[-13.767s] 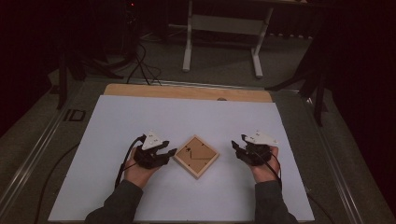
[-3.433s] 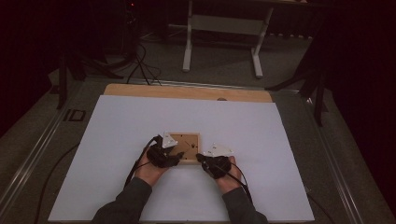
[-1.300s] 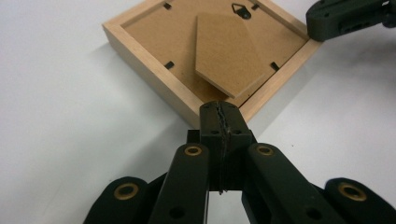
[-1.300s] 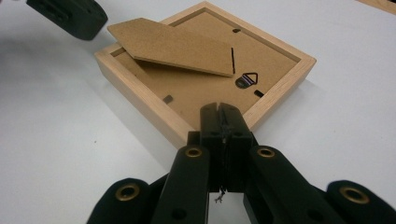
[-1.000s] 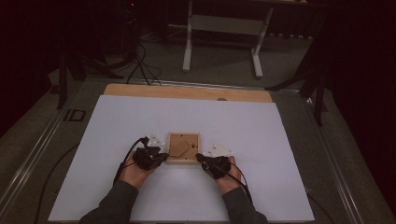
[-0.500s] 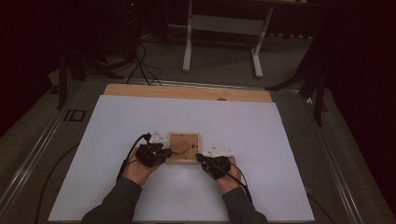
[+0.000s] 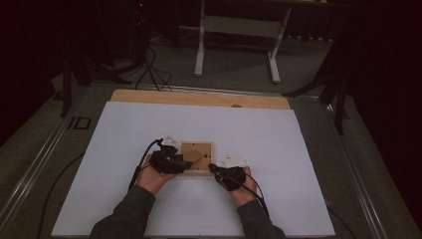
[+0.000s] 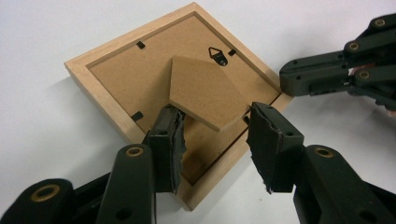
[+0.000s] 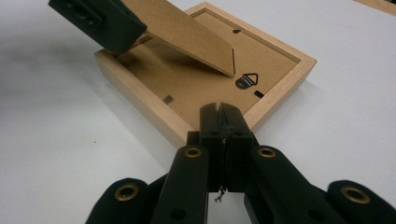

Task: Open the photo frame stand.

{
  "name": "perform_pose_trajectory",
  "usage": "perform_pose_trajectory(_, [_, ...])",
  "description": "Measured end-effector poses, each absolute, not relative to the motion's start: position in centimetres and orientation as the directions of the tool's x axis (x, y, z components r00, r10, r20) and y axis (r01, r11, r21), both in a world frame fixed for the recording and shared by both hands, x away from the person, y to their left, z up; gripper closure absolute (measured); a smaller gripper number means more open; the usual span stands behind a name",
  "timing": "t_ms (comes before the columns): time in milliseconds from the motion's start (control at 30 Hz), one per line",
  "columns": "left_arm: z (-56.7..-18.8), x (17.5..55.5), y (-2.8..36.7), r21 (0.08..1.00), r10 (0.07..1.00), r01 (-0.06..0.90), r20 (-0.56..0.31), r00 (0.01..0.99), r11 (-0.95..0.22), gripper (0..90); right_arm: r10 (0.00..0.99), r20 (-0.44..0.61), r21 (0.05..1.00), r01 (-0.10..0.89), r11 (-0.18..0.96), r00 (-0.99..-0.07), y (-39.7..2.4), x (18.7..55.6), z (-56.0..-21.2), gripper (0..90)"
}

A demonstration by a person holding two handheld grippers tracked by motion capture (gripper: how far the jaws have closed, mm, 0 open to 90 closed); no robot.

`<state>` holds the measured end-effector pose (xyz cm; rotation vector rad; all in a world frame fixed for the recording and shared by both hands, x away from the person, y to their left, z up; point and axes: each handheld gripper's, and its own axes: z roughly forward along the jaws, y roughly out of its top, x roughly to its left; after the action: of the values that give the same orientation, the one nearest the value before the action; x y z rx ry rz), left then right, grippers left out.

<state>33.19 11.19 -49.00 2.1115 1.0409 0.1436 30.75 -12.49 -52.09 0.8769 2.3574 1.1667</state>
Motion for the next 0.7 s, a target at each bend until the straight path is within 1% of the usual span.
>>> perform_pose_trajectory(233, [-49.0,33.9,10.8,0.665,0.720,0.656,-0.251,0.646,-0.357,52.7,0.671,-0.052,0.807,0.365,0.465,-0.740,-12.5,30.8,-52.1,88.5])
perform_pose_trajectory(333, [-49.1,34.4,10.9,0.655,0.719,0.684,-0.302,0.625,-0.320,51.4,0.670,-0.051,0.807,0.365,0.465,-0.740,-12.5,30.8,-52.1,88.5])
perform_pose_trajectory(367, [-49.1,34.4,10.9,0.655,0.719,0.684,-0.302,0.625,-0.320,51.2,0.670,-0.051,0.807,0.365,0.465,-0.740,-12.5,30.8,-52.1,88.5])
perform_pose_trajectory(400, [-49.1,34.5,10.9,0.652,0.721,0.697,-0.324,0.612,-0.299,50.8,0.670,-0.053,0.806,0.365,0.466,-0.740,-12.5,30.8,-52.1,88.0])
perform_pose_trajectory(533, [-49.2,34.9,11.0,0.642,0.718,0.715,-0.357,0.598,-0.276,50.1,0.672,-0.051,0.806,0.367,0.464,-0.738,-12.5,30.8,-52.1,87.5])
perform_pose_trajectory(700, [-49.2,35.2,10.9,0.635,0.715,0.719,-0.361,0.599,-0.282,50.1,0.672,-0.052,0.807,0.366,0.464,-0.739,-12.5,30.8,-52.1,87.4])
